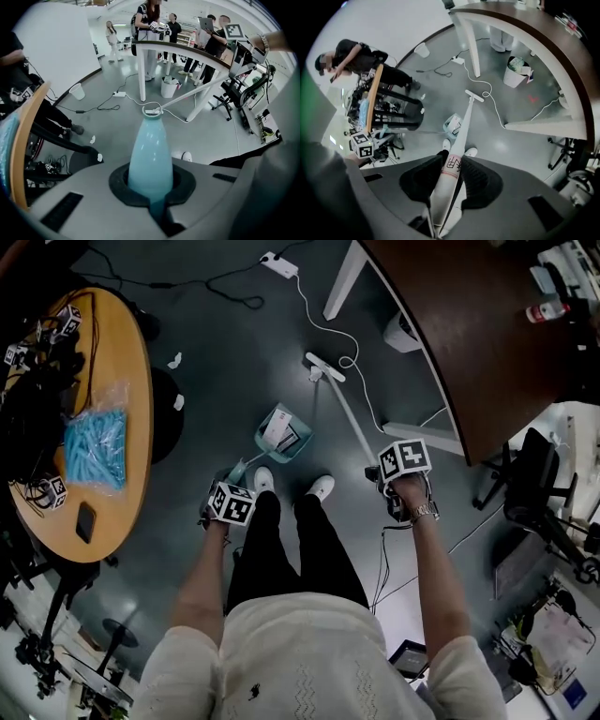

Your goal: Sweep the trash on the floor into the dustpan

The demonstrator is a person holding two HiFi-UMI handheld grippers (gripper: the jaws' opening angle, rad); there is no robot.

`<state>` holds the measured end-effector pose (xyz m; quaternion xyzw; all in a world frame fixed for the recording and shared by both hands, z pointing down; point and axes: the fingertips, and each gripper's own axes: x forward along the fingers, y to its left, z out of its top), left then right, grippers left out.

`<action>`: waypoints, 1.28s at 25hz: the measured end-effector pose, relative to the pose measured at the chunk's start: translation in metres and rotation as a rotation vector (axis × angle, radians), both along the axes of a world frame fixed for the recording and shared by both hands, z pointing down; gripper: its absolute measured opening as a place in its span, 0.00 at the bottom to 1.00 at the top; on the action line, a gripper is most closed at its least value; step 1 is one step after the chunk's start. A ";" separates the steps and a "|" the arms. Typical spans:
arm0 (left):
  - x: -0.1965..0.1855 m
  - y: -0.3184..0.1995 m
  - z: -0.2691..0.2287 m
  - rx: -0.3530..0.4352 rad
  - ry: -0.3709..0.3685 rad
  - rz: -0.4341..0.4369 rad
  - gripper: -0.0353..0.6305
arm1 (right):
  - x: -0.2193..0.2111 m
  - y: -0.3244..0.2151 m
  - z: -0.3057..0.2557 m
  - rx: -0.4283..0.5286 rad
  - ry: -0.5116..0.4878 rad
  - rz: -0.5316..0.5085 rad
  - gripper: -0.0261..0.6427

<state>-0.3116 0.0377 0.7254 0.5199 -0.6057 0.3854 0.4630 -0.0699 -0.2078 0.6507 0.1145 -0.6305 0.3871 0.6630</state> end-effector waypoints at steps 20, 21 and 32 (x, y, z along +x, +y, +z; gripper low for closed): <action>0.010 0.015 0.007 0.023 0.009 -0.007 0.07 | 0.077 0.210 -0.026 -0.297 0.042 -0.129 0.26; 0.012 0.016 0.008 0.022 0.009 -0.004 0.07 | 0.079 0.215 -0.027 -0.308 0.040 -0.114 0.26; 0.016 0.022 0.011 0.016 0.007 0.010 0.07 | 0.087 0.255 -0.038 -0.356 0.032 -0.104 0.26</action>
